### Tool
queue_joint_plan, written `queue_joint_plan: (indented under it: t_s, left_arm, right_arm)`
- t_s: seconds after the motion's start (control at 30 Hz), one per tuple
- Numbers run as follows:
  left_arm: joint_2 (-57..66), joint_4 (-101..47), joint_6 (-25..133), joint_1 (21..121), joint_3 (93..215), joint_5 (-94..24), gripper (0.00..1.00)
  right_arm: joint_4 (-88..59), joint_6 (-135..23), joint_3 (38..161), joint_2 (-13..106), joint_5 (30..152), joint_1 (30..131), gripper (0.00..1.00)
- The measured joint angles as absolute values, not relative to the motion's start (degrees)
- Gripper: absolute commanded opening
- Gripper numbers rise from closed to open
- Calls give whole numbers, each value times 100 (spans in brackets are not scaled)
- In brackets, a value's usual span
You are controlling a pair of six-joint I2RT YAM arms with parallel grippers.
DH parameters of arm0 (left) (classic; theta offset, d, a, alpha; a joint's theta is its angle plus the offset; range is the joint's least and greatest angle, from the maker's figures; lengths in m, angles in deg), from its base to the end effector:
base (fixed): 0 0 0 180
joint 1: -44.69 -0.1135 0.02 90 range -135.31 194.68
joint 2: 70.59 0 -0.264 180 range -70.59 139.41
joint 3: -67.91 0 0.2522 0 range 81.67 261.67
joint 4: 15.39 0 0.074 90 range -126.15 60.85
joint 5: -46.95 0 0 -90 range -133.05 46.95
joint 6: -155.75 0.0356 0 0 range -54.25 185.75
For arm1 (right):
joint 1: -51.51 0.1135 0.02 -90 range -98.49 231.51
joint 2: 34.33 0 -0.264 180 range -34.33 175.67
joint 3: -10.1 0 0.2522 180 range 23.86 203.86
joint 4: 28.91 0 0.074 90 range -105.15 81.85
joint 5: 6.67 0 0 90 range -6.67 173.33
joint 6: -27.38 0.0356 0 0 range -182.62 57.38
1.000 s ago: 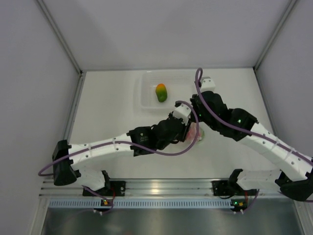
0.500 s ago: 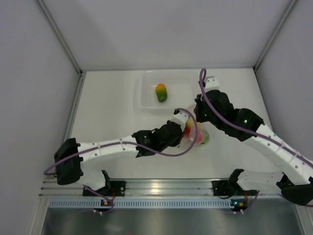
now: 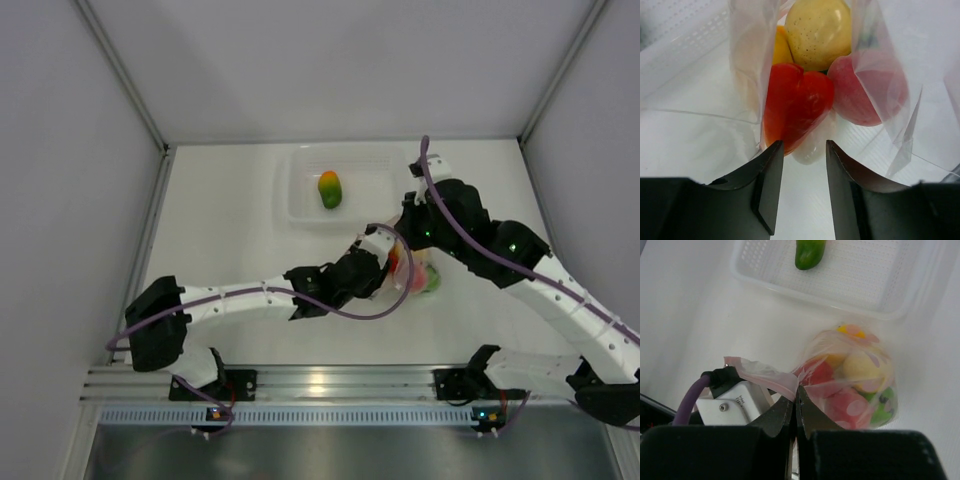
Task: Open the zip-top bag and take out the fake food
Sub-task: Pick up the fake fruit from the zipper food storage bag.
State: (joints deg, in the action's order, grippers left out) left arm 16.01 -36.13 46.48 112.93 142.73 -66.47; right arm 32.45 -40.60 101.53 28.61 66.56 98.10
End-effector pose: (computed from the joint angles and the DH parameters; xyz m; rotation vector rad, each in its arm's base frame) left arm 0.1396 -0.3116 0.2682 0.6563 2.0200 -0.4844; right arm 0.1534 0.1472 0.4102 -0.2870 2.1235 0.3953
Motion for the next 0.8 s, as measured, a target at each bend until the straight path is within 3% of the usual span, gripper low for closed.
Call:
queue_joint_plan:
  t_s: [0.27,0.43,0.8]
  left_arm:
    - [1728,-2807,5542,11230,14080,-6419,50]
    - [1584,-2029,6331,11208,13527,-6048,61]
    - [1306,-785,7750,11212,12778,-5617,69]
  right_arm:
    - [3238,-4185,10044,2563,7410,9506,0]
    - [3236,-4213,9967,2544,8063,9360,0]
    - [3295,-4360,9963,2541,9108,9272,0]
